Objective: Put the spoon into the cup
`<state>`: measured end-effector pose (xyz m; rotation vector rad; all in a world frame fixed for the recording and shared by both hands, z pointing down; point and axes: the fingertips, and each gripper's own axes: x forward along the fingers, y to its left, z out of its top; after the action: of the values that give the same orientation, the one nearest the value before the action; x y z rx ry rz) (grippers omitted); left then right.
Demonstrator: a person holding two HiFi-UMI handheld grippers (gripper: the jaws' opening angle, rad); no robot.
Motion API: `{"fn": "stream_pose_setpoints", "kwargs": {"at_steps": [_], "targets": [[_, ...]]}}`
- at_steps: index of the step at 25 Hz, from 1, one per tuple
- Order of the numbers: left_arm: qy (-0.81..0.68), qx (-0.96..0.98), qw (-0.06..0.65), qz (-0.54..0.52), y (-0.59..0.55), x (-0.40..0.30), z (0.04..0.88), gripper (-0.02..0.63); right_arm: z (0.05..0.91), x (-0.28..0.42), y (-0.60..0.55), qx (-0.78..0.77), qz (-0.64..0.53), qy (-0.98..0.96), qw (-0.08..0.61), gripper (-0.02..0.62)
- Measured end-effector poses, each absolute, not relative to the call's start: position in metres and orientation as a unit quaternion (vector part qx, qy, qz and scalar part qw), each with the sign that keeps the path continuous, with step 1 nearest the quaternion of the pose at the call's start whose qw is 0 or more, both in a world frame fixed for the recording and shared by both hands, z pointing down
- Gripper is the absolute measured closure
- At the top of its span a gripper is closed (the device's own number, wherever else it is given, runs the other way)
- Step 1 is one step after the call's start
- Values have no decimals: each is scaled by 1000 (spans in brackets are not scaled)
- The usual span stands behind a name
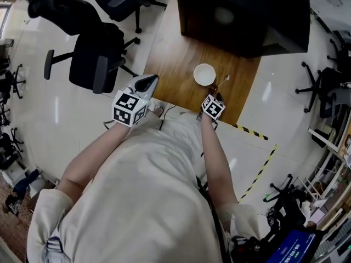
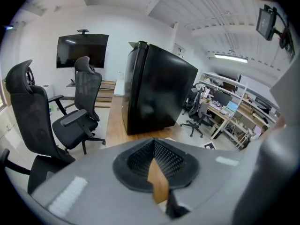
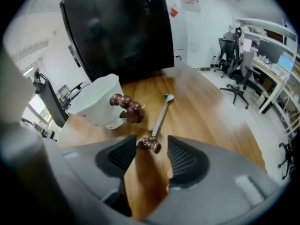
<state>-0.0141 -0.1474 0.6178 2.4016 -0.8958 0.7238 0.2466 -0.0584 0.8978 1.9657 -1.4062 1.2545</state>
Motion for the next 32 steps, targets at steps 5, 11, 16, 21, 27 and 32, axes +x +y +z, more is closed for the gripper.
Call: {"fn": "stream_pose_setpoints", "kwargs": {"at_steps": [5,11,16,21,27,32], "targets": [[-341,868,246,264,-149,-25,619,606,898,248,-60,726,452,-470,218,392],[-342,867,248,263,-148,-21,619,606,898,250,-55,723,421,-487,251,463],[-330,872,247,264,-143,-11,622,606,892,261,-46,721,417,-499,241,466],[-327,874,248,261,-144,-11,622,606,866,266,-45,710,389,-541,228,468],[-321,881,243,248,-141,-5,616,606,831,264,-36,701,362,-573,219,468],[-319,887,236,235,-141,-4,605,606,797,263,-34,706,349,-585,196,468]]}}
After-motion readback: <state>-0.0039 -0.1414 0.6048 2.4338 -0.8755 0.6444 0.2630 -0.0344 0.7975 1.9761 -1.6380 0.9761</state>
